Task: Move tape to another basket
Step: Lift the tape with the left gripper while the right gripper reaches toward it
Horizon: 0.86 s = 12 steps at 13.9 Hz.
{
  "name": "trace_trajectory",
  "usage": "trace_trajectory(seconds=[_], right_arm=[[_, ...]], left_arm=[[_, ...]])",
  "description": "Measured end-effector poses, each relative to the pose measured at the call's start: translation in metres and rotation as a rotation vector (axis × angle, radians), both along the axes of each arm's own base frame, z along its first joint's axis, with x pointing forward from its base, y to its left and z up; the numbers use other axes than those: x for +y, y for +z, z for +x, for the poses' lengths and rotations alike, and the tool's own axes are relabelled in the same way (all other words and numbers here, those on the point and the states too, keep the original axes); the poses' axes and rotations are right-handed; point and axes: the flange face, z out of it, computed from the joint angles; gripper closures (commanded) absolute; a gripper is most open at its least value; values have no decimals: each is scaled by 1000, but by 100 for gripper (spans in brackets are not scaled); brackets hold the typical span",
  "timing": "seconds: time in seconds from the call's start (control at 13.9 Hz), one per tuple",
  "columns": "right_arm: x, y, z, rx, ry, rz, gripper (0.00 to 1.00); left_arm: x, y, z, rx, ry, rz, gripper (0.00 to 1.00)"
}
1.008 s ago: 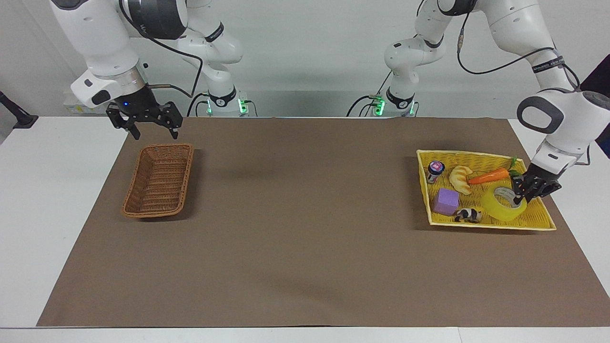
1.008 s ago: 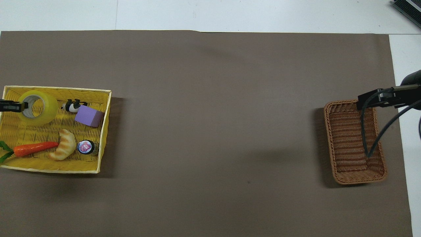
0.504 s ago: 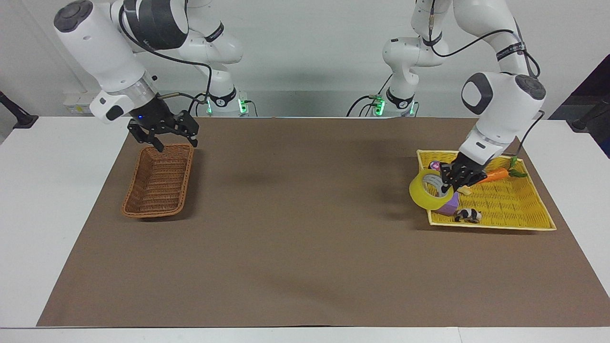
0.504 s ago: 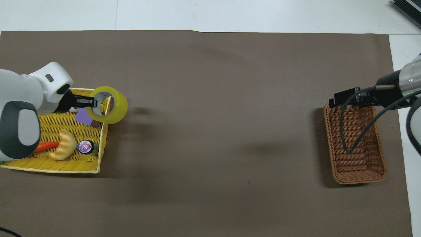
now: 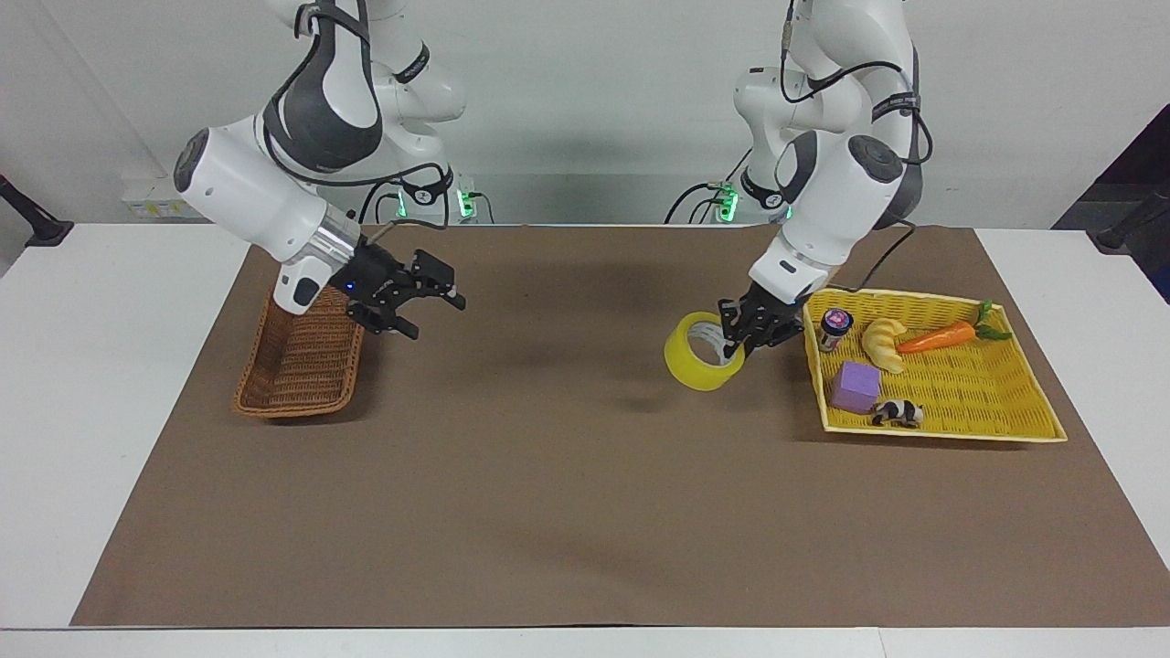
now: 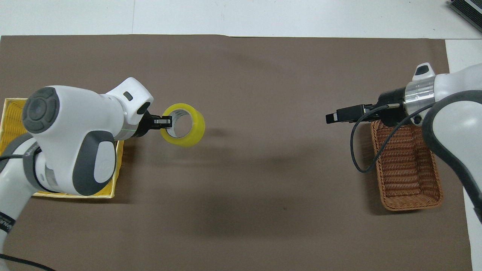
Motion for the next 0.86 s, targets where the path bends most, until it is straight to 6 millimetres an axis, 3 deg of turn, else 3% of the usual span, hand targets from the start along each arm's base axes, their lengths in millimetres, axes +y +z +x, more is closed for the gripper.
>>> trace_trajectory(seconds=[0.43,0.86], right_arm=[[34,-41,-12,-37,108,158,0],[80,-87,-39,-34,177,130,0]], left_arm=[[-73,-21,-25,14,77,-31,100],[-108,-19,-41,1,124,-71,100]])
